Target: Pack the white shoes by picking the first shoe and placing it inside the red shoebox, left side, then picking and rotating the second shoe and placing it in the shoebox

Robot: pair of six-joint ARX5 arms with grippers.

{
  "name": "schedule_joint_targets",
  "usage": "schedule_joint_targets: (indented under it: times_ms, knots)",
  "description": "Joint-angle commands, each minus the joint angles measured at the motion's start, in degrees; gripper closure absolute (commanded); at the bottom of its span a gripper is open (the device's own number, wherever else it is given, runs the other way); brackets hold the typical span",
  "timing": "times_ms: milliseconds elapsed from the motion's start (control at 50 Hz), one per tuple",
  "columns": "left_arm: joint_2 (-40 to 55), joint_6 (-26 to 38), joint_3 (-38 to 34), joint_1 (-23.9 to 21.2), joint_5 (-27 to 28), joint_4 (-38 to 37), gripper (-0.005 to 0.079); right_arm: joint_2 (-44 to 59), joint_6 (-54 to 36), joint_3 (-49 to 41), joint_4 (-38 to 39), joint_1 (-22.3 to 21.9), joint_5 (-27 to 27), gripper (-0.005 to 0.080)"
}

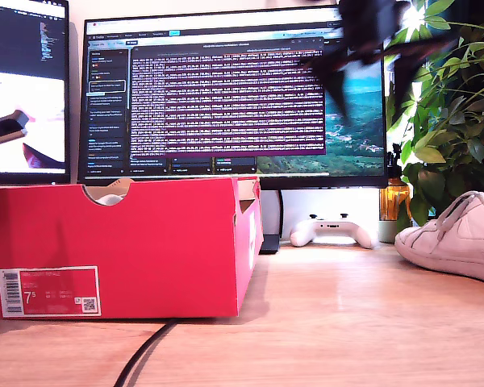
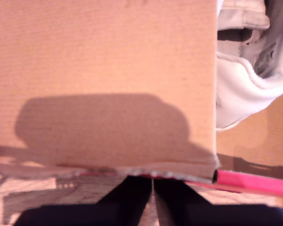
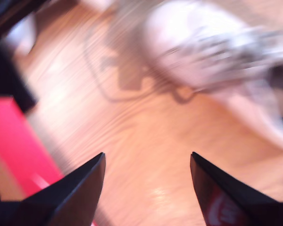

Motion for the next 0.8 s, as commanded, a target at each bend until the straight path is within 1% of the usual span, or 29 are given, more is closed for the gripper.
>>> schedule_joint_targets:
  times_ms: [0, 260, 360, 540, 780]
  knots:
    - [0.3, 0.4, 0.2, -0.1, 0.1, 0.3, 0.0761, -2.1, 2.4, -3.7, 0.0, -1.0, 1.0, 0.0213]
    - [0.3, 0.4, 0.2, -0.1, 0.1, 0.3, 0.0761, -11.2, 9.3, -16.9, 0.0, -5.4, 1.2, 0.0213]
    - [0.3, 0.4, 0.2, -0.1, 0.1, 0.3, 0.0761, -13.5, 9.9, -21.0, 0.0, -7.1, 1.2, 0.0213]
    - [0.3, 0.4, 0.2, -0.1, 0.1, 0.3, 0.0761, -15.7, 11.7, -27.4, 0.0, -9.4, 0.9, 0.0213]
    - [0.3, 0.4, 0.2, -0.1, 0.1, 0.3, 0.0761, -15.9, 13.5, -32.0, 0.0, -10.8, 0.7, 0.0214]
